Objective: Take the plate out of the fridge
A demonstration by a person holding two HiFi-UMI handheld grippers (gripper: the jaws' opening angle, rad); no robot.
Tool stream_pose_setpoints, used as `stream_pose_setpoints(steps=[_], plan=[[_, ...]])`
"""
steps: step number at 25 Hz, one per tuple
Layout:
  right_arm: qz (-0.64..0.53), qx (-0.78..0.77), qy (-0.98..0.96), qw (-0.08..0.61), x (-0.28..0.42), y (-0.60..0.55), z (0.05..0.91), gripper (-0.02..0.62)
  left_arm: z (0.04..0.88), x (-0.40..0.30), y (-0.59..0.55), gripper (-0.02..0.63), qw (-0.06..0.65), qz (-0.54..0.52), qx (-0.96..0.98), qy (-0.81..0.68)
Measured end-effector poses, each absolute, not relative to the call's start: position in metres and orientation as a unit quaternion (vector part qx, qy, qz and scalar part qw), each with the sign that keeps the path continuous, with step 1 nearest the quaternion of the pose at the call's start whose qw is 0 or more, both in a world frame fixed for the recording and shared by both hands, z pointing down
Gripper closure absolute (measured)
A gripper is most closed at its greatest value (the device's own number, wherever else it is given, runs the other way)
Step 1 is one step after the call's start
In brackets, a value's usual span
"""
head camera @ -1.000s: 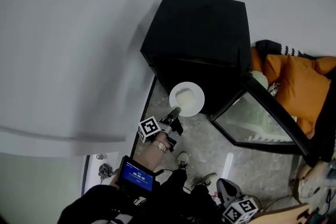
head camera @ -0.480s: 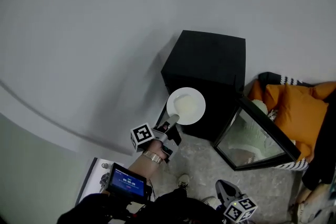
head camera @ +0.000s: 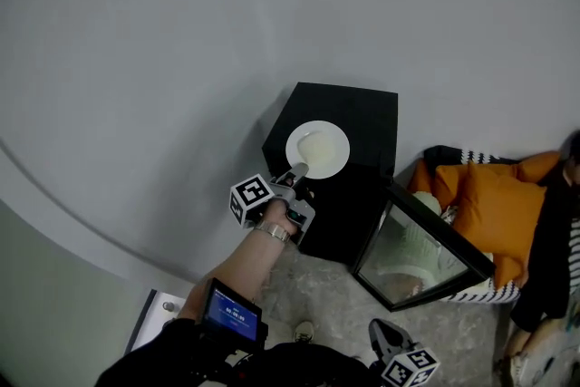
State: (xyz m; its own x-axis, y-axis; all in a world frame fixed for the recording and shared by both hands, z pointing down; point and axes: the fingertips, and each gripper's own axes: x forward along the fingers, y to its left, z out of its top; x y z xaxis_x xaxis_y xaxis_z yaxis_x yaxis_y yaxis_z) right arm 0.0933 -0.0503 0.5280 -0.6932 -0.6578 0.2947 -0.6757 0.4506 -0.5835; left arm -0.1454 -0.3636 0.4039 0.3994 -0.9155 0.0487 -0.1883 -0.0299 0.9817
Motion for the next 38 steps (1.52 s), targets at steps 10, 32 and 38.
stream_pose_setpoints(steps=[10,32,38], plan=[[0.359,0.475,-0.803,-0.028,0.137,-0.037,0.531,0.591,0.422,-0.126,-0.435,0.586,0.571,-0.315,0.581,-0.488],[0.351,0.515,-0.780,-0.052,0.160,-0.007,0.529,0.591,0.436,-0.130,-0.450,0.516,0.559,-0.223,0.555,-0.574],[0.347,0.511,-0.784,-0.063,0.157,-0.011,0.533,0.591,0.432,-0.128,-0.449,0.406,0.556,-0.199,0.572,-0.569]])
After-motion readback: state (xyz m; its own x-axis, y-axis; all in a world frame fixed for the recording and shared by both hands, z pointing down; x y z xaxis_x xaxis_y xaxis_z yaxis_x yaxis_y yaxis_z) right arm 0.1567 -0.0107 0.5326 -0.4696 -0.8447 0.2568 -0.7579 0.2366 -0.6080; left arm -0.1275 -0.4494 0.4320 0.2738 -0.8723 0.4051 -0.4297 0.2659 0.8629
